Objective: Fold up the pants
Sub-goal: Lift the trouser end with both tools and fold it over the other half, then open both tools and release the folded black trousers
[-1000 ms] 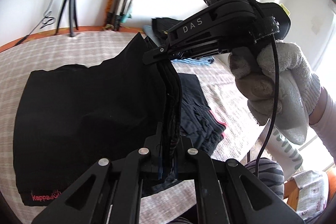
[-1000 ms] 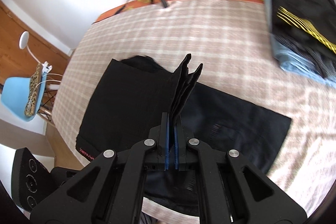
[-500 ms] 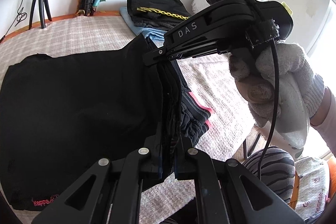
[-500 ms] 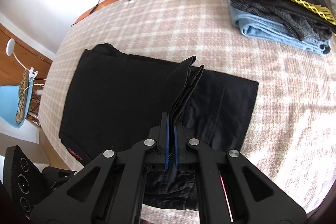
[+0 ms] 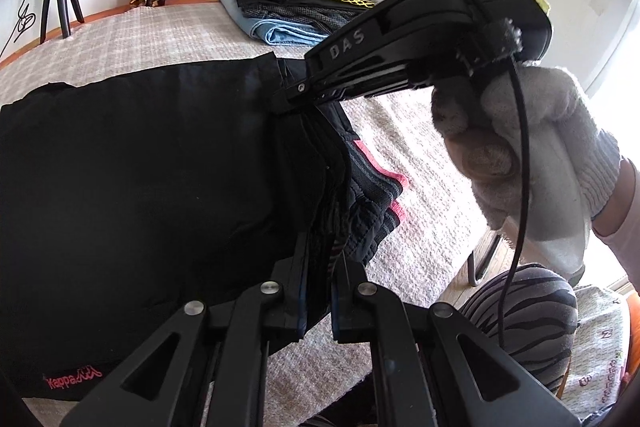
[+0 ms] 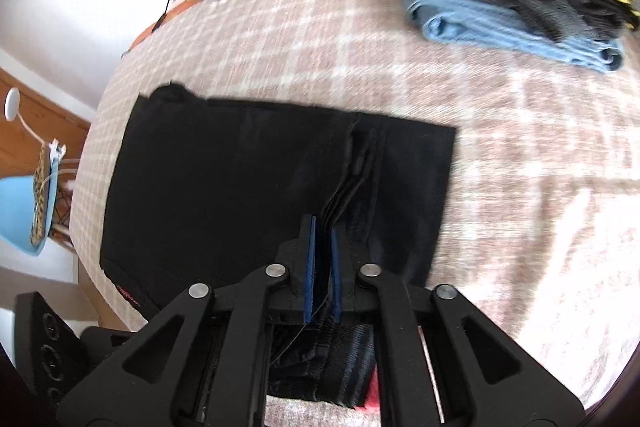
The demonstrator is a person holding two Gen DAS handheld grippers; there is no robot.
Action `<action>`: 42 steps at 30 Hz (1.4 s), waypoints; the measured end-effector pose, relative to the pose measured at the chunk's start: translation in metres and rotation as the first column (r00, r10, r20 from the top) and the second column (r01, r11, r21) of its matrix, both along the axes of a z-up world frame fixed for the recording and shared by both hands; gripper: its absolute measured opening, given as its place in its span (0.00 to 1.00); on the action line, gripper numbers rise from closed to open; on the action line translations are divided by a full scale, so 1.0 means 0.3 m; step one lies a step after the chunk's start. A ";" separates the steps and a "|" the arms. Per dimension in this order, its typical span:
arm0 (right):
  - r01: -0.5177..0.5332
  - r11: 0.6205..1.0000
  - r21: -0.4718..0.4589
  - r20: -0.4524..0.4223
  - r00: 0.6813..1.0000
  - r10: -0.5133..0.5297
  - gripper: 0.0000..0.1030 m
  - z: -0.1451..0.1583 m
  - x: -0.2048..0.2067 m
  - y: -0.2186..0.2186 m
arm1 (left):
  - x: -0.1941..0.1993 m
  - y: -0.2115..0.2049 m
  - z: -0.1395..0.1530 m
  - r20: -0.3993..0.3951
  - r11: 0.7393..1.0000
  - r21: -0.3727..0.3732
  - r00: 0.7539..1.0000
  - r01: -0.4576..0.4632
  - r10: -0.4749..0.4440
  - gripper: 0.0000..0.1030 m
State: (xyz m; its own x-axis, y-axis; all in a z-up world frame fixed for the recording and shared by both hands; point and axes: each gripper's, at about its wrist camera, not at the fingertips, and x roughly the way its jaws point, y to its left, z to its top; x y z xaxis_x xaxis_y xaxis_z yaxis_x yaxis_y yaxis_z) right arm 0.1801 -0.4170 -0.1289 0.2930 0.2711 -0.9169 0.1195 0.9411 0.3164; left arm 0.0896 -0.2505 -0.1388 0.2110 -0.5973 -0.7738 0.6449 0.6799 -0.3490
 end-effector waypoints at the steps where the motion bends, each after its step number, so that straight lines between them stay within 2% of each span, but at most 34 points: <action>1: 0.018 1.000 -0.008 0.019 1.000 -0.018 0.11 0.025 -0.008 -0.010 | 0.000 -0.004 -0.002 -0.002 1.000 0.006 1.000 0.000 0.000 0.04; 4: 0.000 1.000 -0.014 0.078 0.997 0.001 0.12 0.095 -0.027 0.002 | 0.003 -0.004 -0.004 -0.009 1.000 0.003 1.000 -0.001 0.001 0.04; 6: -0.041 0.999 0.020 0.091 0.995 0.039 0.13 0.116 -0.032 0.031 | 0.005 -0.006 -0.003 -0.011 1.000 0.007 1.000 -0.002 0.002 0.04; 9: -0.089 0.991 0.096 0.040 0.995 0.086 0.14 0.073 -0.019 0.077 | 0.005 -0.018 -0.004 -0.007 1.000 0.030 1.000 -0.004 0.004 0.05; 11: -0.094 0.989 0.113 -0.010 0.995 0.096 0.14 0.020 -0.007 0.094 | 0.005 -0.028 -0.001 -0.002 0.999 0.042 1.000 -0.005 0.005 0.09; 16: -0.081 0.994 0.079 -0.083 0.993 0.087 0.14 -0.068 -0.012 0.068 | -0.010 -0.029 0.007 -0.019 0.998 0.060 1.000 0.019 -0.018 0.15; 19: -0.094 0.995 0.042 -0.074 0.993 0.097 0.14 -0.054 -0.029 0.056 | -0.004 0.008 0.030 -0.037 0.999 0.051 0.999 0.011 -0.010 0.16; 23: -0.128 0.990 -0.051 -0.058 0.990 0.125 0.14 -0.022 -0.048 0.056 | -0.010 0.089 0.075 -0.009 0.998 0.052 1.000 -0.019 0.019 0.16; 26: -0.148 0.988 -0.035 -0.016 0.989 0.148 0.14 0.022 -0.071 0.080 | -0.035 0.164 0.116 0.043 0.997 0.062 0.998 -0.045 0.042 0.16; 30: -0.239 0.971 0.005 0.016 0.971 0.239 0.14 0.056 -0.102 0.150 | -0.032 0.272 0.150 0.060 0.994 0.068 0.995 -0.088 0.084 0.16; 31: -0.263 0.965 0.011 0.013 0.965 0.263 0.15 0.056 -0.107 0.169 | -0.029 0.296 0.153 0.066 0.992 0.073 0.993 -0.100 0.095 0.16; 33: -0.312 0.950 0.002 0.002 0.950 0.312 0.25 0.043 -0.116 0.219 | -0.030 0.349 0.165 0.079 0.987 0.081 0.988 -0.140 0.134 0.16; 34: -0.330 0.944 -0.009 -0.004 0.944 0.330 0.37 0.035 -0.120 0.236 | -0.018 0.381 0.168 0.078 0.983 0.083 0.984 -0.164 0.158 0.16; 35: -0.349 0.937 -0.033 -0.017 0.937 0.349 0.42 0.021 -0.124 0.256 | -0.004 0.423 0.165 0.072 0.977 0.087 0.979 -0.197 0.191 0.16; 38: -0.406 0.908 -0.102 -0.068 0.914 0.401 0.42 -0.020 -0.140 0.295 | 0.035 0.527 0.142 0.050 0.955 0.100 0.960 -0.279 0.275 0.16; 42: -0.441 0.885 -0.150 -0.071 0.897 0.435 0.47 -0.013 -0.165 0.320 | 0.096 0.656 0.114 0.050 0.913 0.132 0.923 -0.385 0.382 0.16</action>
